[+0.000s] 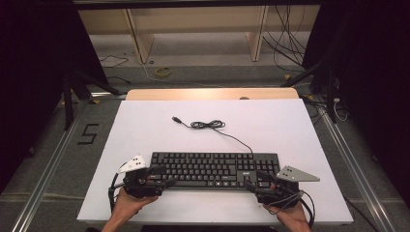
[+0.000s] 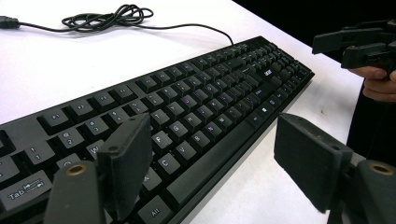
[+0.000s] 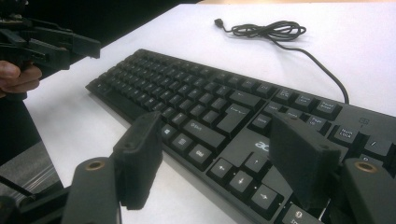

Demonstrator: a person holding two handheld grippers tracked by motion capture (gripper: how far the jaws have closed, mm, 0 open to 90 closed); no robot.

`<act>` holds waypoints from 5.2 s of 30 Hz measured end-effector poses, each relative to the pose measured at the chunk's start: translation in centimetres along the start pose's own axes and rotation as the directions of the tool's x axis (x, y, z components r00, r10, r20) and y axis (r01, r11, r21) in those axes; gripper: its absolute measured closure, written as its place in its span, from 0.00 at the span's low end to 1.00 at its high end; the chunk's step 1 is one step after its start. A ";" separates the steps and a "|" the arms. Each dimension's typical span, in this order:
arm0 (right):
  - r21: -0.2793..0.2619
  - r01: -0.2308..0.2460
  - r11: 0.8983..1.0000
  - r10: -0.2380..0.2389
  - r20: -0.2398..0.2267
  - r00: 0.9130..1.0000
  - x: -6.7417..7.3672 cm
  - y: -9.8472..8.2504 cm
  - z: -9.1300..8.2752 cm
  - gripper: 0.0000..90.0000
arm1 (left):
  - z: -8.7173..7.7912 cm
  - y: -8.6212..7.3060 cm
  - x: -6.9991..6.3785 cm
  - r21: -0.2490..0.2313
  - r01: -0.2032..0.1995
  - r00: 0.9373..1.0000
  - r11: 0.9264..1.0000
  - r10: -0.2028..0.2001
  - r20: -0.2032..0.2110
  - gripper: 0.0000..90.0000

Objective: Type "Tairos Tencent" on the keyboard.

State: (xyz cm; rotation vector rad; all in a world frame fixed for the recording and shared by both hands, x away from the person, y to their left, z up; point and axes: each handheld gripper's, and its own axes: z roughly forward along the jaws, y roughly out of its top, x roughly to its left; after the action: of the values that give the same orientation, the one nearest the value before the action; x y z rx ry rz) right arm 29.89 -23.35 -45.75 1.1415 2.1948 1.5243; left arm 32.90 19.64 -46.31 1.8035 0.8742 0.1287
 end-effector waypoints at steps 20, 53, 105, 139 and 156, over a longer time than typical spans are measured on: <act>0.003 0.012 1.000 -0.012 -0.010 1.000 0.3 1.2 1.3 0.40 | 0.1 0.1 0.5 0.004 0.025 1.000 1.000 -0.025 -0.009 0.31; 0.160 0.087 0.983 -0.073 -0.092 0.993 3.5 7.0 10.6 0.57 | -0.5 -0.2 2.3 0.162 0.073 0.976 0.984 -0.037 -0.216 0.64; 0.358 0.146 0.922 -0.103 -0.135 0.985 7.0 6.8 21.9 1.00 | -0.8 -0.5 4.0 0.282 0.107 0.963 0.954 -0.028 -0.268 0.99; 0.273 0.089 0.958 -0.051 -0.142 0.989 6.6 7.0 19.7 0.86 | -0.8 0.2 3.1 0.185 0.071 0.979 0.980 -0.032 -0.202 0.79; 0.215 0.058 0.975 -0.025 -0.152 0.988 5.4 7.3 17.1 0.62 | -0.1 0.7 2.9 0.138 0.070 0.979 0.988 -0.042 -0.199 0.46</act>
State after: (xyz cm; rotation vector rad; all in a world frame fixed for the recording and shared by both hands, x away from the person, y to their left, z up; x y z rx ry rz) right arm 39.62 -6.57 -45.51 1.0650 2.5223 1.4196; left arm 35.27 21.40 -46.61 1.9215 1.0972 0.2148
